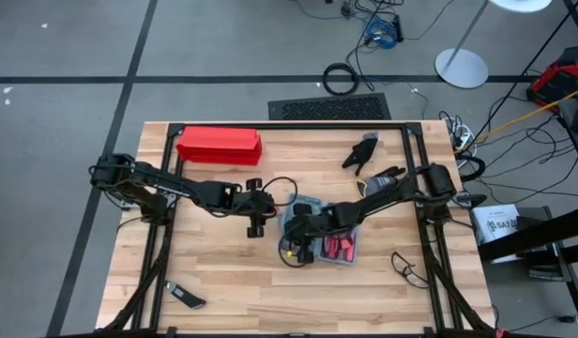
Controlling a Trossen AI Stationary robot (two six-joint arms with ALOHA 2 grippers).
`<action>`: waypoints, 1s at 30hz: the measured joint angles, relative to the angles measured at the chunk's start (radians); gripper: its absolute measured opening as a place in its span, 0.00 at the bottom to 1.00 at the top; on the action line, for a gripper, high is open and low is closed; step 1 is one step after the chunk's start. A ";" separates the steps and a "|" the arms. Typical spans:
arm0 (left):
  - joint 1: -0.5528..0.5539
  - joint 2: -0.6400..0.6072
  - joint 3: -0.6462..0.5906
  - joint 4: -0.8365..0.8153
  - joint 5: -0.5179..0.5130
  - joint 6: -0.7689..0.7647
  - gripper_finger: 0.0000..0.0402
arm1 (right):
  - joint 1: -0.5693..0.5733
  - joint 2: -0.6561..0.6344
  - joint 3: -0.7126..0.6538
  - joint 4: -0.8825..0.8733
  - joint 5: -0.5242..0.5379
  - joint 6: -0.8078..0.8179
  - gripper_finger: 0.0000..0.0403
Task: Prefit tool cases
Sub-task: Remove the black electrical tape from the gray pre-fit tool case
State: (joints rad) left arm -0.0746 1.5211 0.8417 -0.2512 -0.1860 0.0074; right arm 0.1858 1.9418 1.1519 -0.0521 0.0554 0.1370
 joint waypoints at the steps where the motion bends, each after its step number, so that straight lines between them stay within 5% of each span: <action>1: 0.000 0.000 0.000 0.000 0.000 0.000 0.50 | 0.001 -0.008 0.000 0.003 0.003 -0.003 0.00; 12: 0.000 0.000 0.000 0.005 -0.001 -0.002 0.50 | 0.013 -0.020 0.001 0.001 0.077 -0.029 0.00; 18: 0.000 0.000 0.000 0.011 -0.005 -0.002 0.50 | 0.028 -0.021 0.125 -0.304 0.119 -0.064 0.00; 30: -0.021 -0.121 0.006 -0.038 -0.109 0.009 0.50 | 0.031 0.006 0.171 -0.104 0.070 -0.147 0.00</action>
State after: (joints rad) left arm -0.0956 1.4003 0.8480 -0.2893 -0.2949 0.0160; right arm 0.2167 1.9477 1.3228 -0.1565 0.1255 -0.0097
